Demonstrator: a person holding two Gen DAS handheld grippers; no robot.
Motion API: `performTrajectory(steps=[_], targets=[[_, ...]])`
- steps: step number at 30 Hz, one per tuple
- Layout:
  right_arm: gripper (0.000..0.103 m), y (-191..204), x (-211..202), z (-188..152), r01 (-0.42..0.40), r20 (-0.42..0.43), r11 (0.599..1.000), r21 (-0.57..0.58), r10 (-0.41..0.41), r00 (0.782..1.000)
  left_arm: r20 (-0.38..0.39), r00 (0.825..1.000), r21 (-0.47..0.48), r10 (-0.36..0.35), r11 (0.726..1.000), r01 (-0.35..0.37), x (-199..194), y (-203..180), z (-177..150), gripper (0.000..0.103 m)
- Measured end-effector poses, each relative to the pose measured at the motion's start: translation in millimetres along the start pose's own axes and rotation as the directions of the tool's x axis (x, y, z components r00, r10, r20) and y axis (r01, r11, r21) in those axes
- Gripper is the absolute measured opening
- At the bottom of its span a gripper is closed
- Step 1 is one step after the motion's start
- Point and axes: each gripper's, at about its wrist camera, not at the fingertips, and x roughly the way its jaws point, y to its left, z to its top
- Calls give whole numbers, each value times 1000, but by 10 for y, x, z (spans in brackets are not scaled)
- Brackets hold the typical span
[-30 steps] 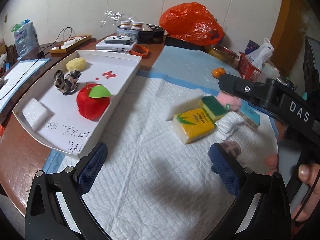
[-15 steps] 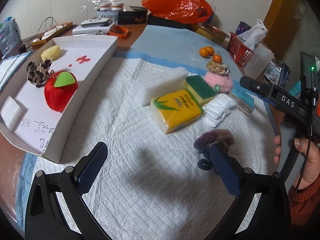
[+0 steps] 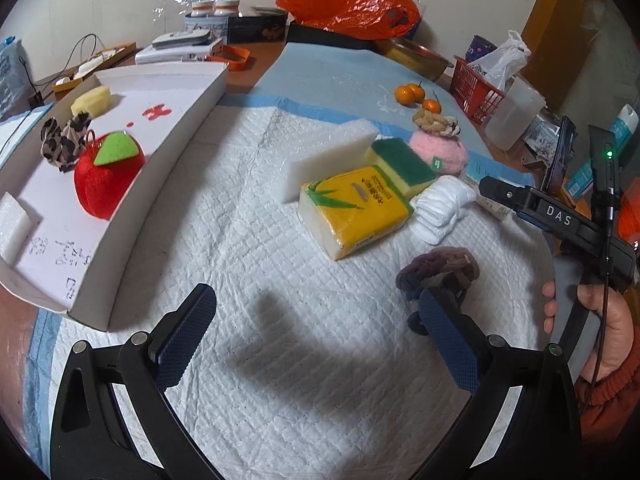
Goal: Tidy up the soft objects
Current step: 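Move both grippers back to the pad, left gripper toward the dark knotted rope toy, then grasp the dark knotted rope toy with the left gripper while the right grasps the tissue pack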
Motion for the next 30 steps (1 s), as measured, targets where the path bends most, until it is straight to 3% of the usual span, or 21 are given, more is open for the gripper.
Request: performTrajectory(steps=[7, 14, 18, 21, 25, 27, 28, 29, 30], targets=[[103, -66, -55, -24, 29, 21, 999, 45, -30, 999, 4, 1000, 42, -13, 999, 13, -16, -91, 15, 102], [103, -337, -167, -16, 89, 64, 993, 73, -94, 994, -16, 993, 159, -114, 981, 115, -42, -404, 2, 102], [103, -451, -129, -48, 59, 36, 994, 95, -63, 997, -16, 993, 233, -114, 966, 115, 15, -615, -12, 101], [103, -380, -95, -5, 33, 37, 997, 68, -36, 999, -28, 992, 255, -120, 959, 123, 122, -704, 19, 90], [103, -145, 95, 138, 119, 36, 989, -92, -116, 993, -70, 994, 270, -89, 957, 104, 326, -755, 11, 75], [102, -129, 229, 171, 103, -9, 988, -112, -105, 994, -95, 991, 261, -90, 959, 112, 409, -740, -17, 56], [90, -136, 274, 166, 76, -36, 991, -108, -80, 996, -88, 990, 254, -111, 959, 130, 404, -722, -32, 53], [79, -146, 298, 146, 50, -55, 994, -100, -56, 997, -79, 989, 252, -123, 958, 139, 380, -706, -43, 33], [70, -149, 299, 124, 50, -58, 994, -99, -56, 997, -79, 989, 253, -128, 957, 144, 359, -694, -49, 24]])
